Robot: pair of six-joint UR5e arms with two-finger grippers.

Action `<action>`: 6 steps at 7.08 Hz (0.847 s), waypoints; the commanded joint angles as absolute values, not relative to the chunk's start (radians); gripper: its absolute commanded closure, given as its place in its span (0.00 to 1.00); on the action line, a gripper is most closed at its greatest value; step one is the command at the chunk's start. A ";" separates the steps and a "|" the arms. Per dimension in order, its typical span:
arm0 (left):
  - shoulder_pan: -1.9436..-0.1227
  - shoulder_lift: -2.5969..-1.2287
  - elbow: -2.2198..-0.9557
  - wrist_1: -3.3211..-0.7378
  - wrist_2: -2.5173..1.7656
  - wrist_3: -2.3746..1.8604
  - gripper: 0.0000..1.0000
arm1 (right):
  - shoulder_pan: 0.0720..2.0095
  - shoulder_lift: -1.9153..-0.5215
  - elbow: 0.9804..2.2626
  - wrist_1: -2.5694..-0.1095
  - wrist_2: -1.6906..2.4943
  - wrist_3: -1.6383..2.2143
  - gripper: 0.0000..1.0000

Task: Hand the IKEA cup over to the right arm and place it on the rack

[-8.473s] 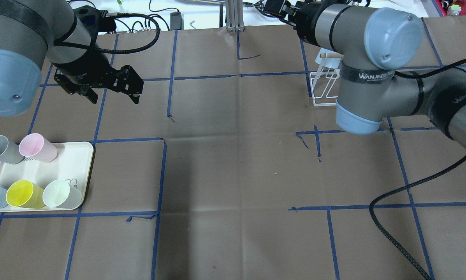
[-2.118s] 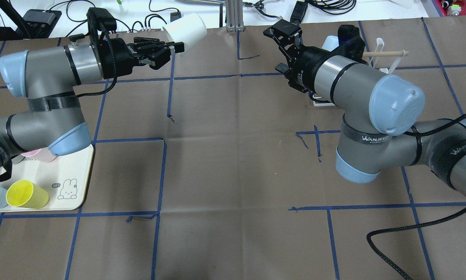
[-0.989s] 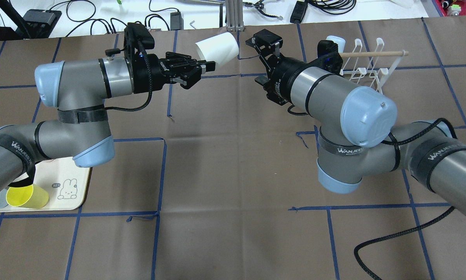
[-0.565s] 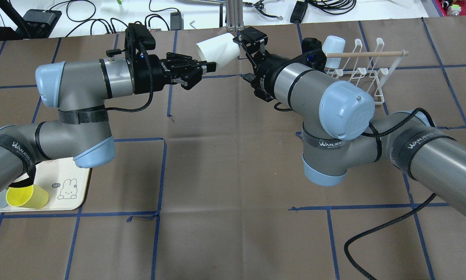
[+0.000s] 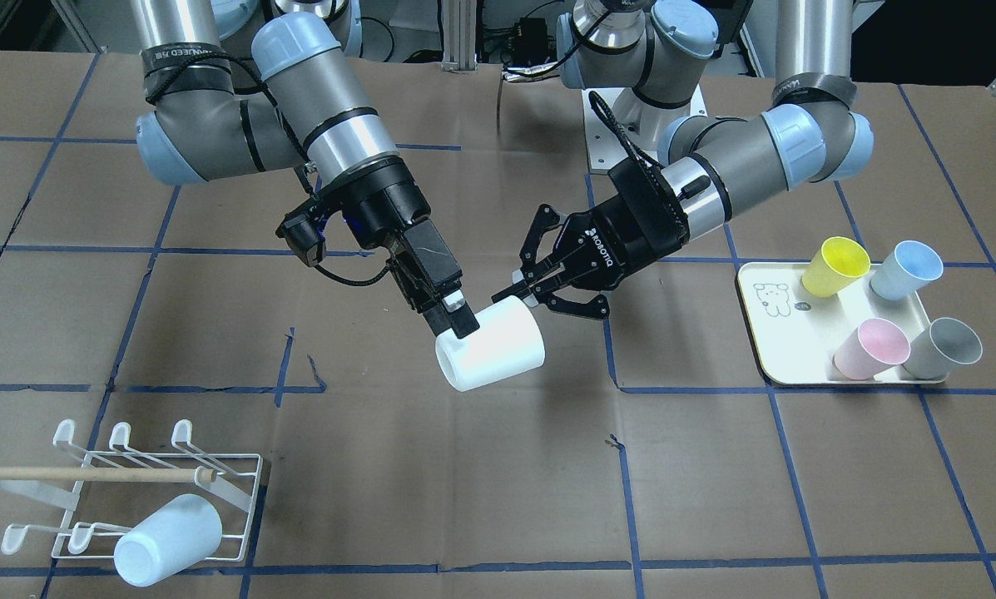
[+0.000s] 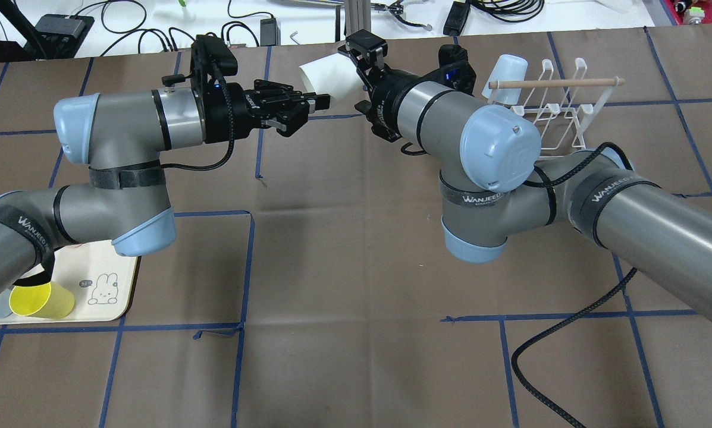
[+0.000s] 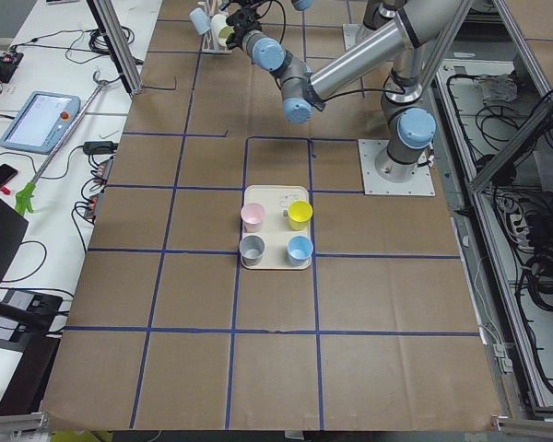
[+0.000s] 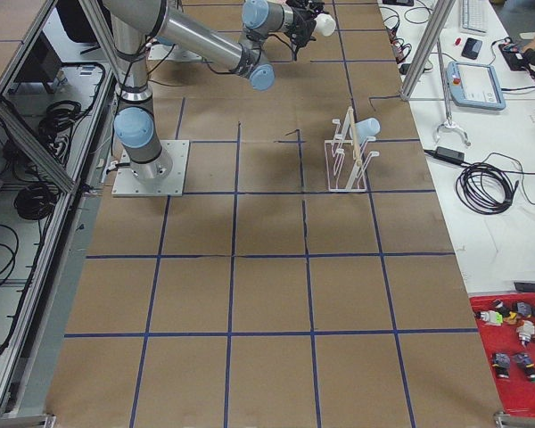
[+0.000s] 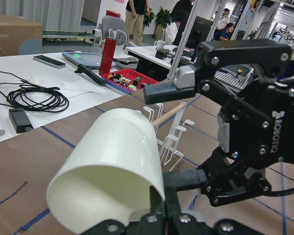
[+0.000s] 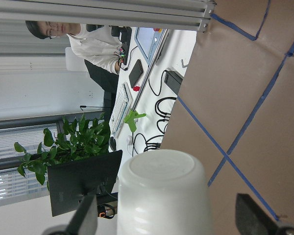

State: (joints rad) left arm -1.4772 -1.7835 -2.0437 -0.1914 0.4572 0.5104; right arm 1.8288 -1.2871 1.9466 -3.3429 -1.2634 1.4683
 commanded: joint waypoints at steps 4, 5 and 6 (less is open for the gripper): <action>-1.477 -1.782 -2.043 -0.190 0.460 0.509 0.96 | 1.836 -1.229 1.893 -3.343 -1.258 1.473 0.01; -1.477 -1.782 -2.042 -0.190 0.460 0.509 0.93 | 1.838 -1.229 1.893 -3.343 -1.262 1.473 0.06; -1.477 -1.782 -2.042 -0.190 0.460 0.509 0.93 | 1.842 -1.229 1.893 -3.343 -1.259 1.471 0.22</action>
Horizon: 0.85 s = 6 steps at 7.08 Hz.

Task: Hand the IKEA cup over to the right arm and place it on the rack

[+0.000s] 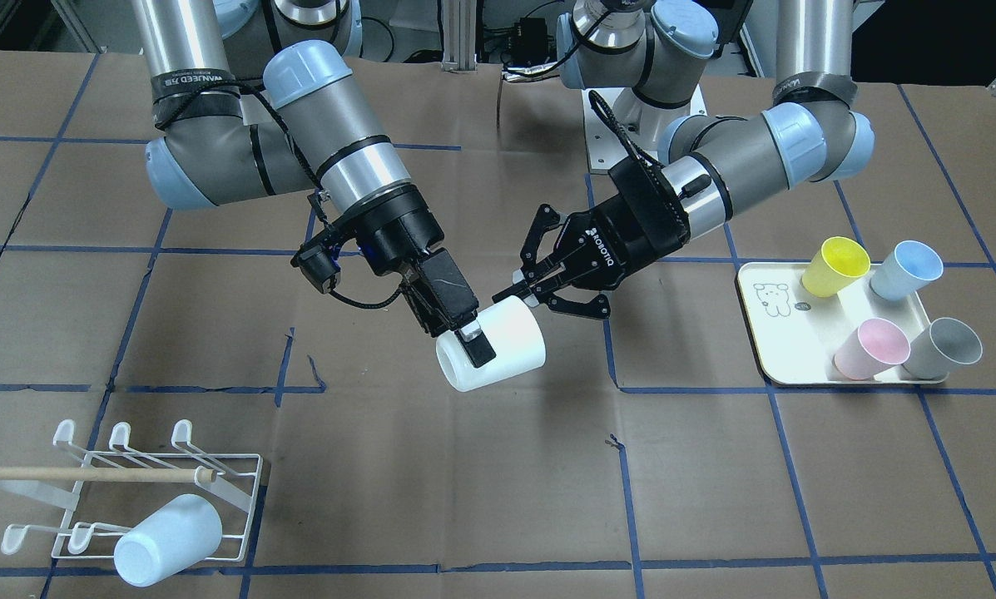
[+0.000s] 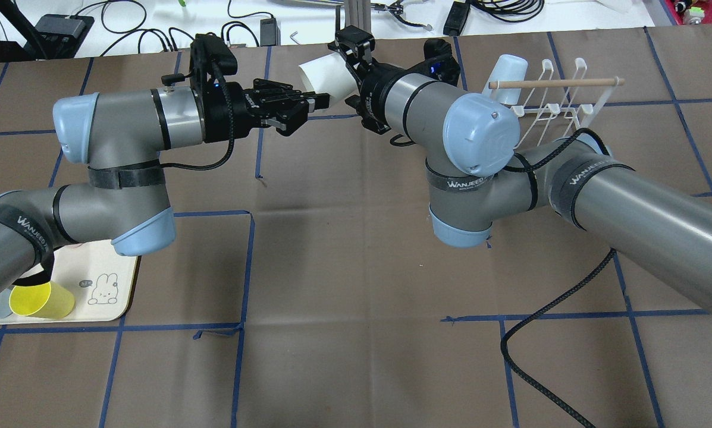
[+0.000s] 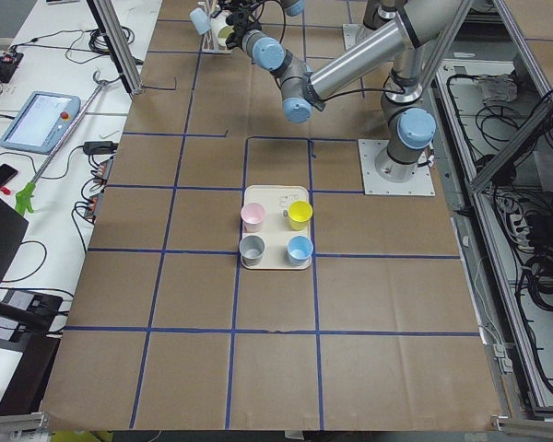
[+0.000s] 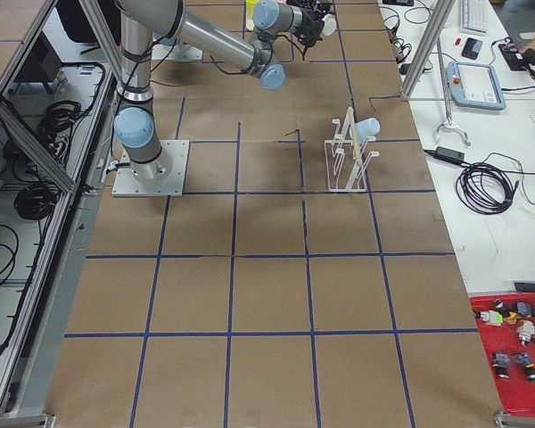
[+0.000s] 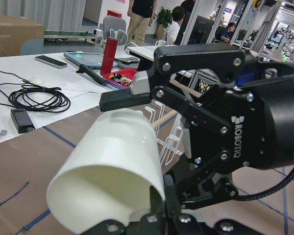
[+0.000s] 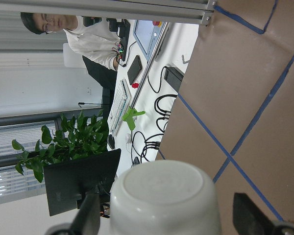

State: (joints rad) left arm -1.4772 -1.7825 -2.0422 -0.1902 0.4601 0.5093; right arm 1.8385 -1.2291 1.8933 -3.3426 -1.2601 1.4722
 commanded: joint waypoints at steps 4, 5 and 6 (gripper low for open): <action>-1.477 -1.781 -2.028 -0.192 0.472 0.505 0.61 | 1.842 -1.229 1.891 -3.344 -1.243 1.468 0.58; -1.477 -1.782 -2.026 -0.190 0.507 0.503 0.26 | 1.842 -1.229 1.891 -3.344 -1.243 1.468 0.58; -1.477 -1.779 -2.026 -0.192 0.506 0.488 0.11 | 1.842 -1.229 1.891 -3.343 -1.243 1.468 0.58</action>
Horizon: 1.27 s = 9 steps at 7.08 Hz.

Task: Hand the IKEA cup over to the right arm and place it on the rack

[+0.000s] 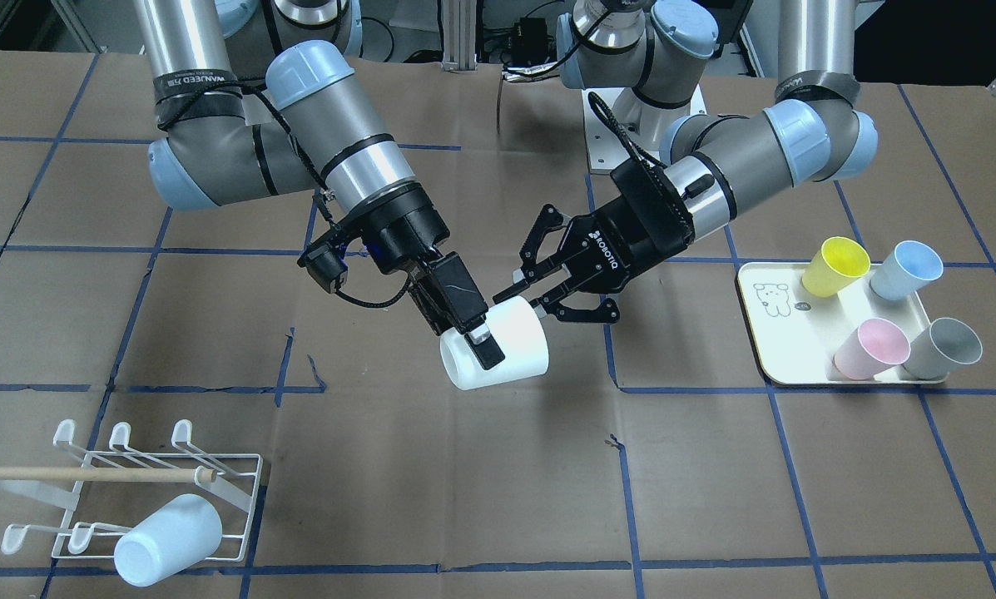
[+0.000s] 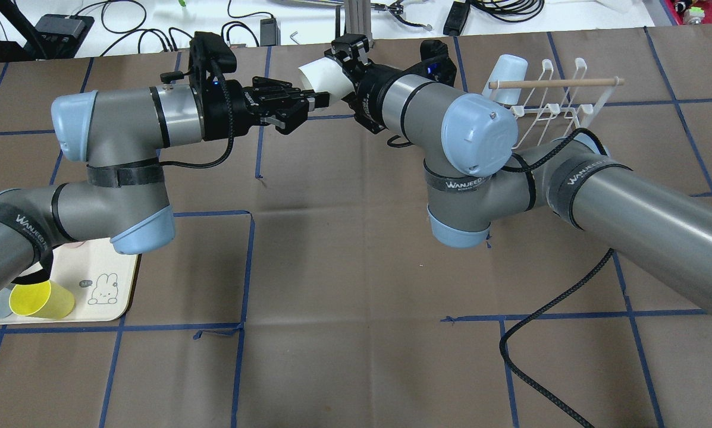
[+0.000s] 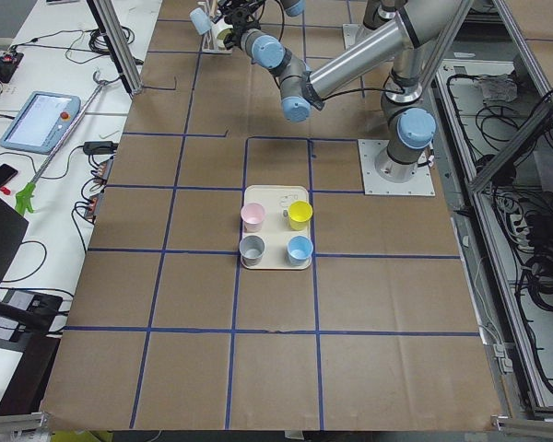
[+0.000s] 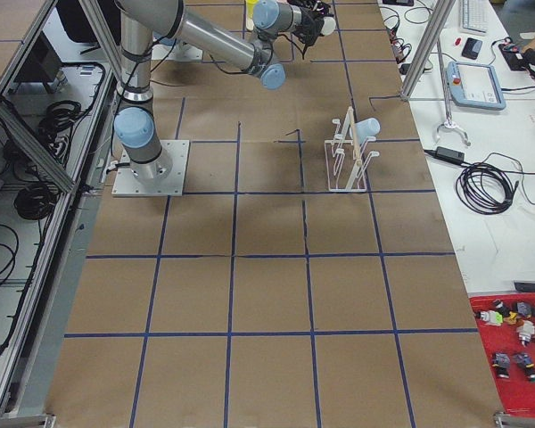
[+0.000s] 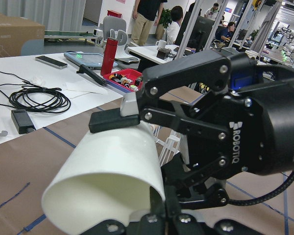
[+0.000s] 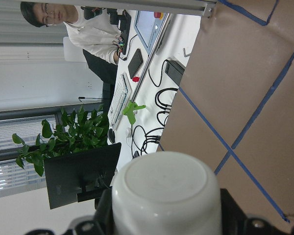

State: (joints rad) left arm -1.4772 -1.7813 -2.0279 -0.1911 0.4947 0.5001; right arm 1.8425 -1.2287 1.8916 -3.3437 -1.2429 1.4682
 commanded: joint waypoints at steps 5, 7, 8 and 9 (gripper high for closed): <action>-1.337 -1.708 -2.118 -0.212 0.508 0.480 0.01 | 1.829 -1.224 1.870 -3.341 -1.246 1.456 0.58; -1.282 -1.611 -2.122 -0.378 0.632 0.482 0.01 | 1.746 -1.213 1.853 -3.336 -1.249 1.181 0.62; -1.290 -1.608 -2.055 -0.476 0.804 0.480 0.01 | 1.677 -1.221 1.850 -3.336 -1.252 1.005 0.68; -1.292 -1.627 -1.951 -0.618 0.907 0.466 0.01 | 1.630 -1.227 1.850 -3.338 -1.258 0.786 0.77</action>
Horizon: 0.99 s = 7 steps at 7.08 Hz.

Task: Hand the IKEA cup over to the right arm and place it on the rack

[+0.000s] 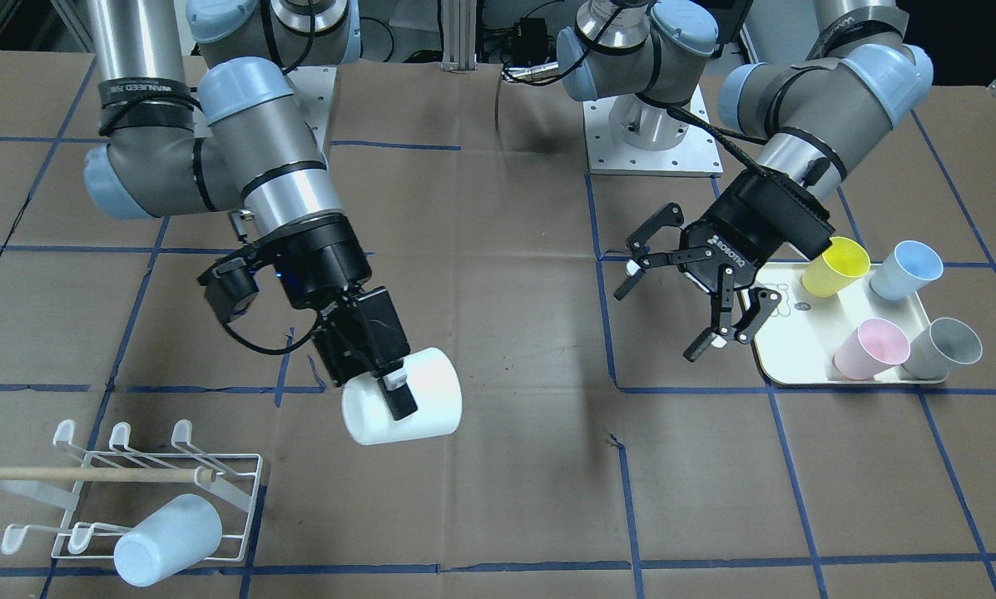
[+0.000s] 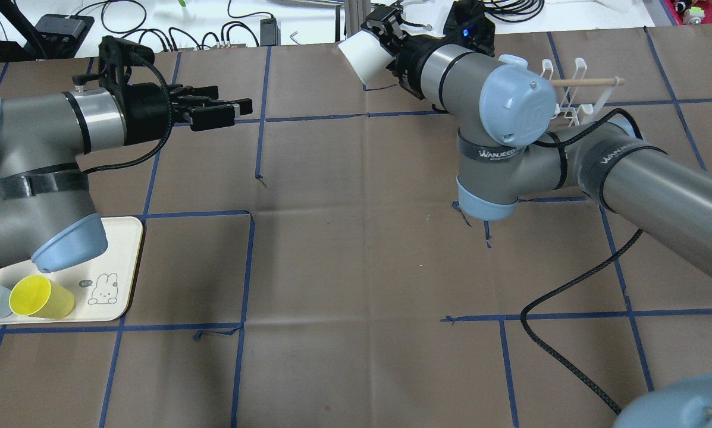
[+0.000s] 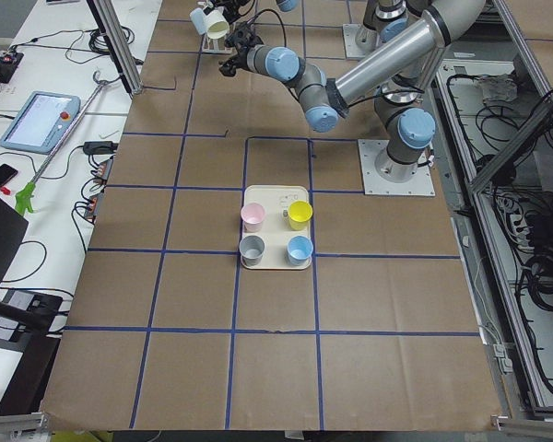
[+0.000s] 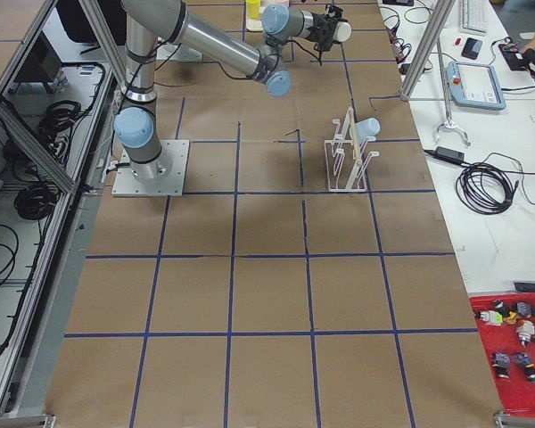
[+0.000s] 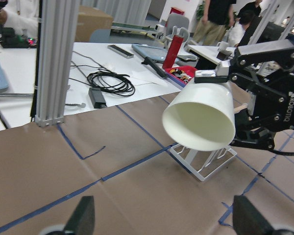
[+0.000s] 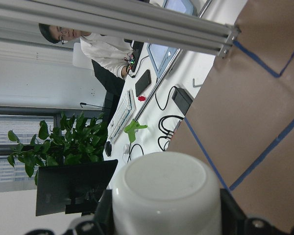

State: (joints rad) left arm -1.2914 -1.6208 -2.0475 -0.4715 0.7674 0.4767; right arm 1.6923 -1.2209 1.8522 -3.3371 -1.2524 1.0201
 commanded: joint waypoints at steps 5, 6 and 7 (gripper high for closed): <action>-1.500 -1.727 -1.544 -1.180 1.443 0.165 0.01 | 1.344 -1.148 1.765 -3.424 -1.241 -0.091 0.82; -1.515 -1.727 -1.489 -1.304 1.489 0.132 0.01 | 1.319 -1.081 1.685 -3.428 -1.239 -0.210 0.82; -1.519 -1.711 -1.439 -1.465 1.550 0.130 0.01 | 1.295 -1.036 1.643 -3.433 -1.186 -0.251 0.82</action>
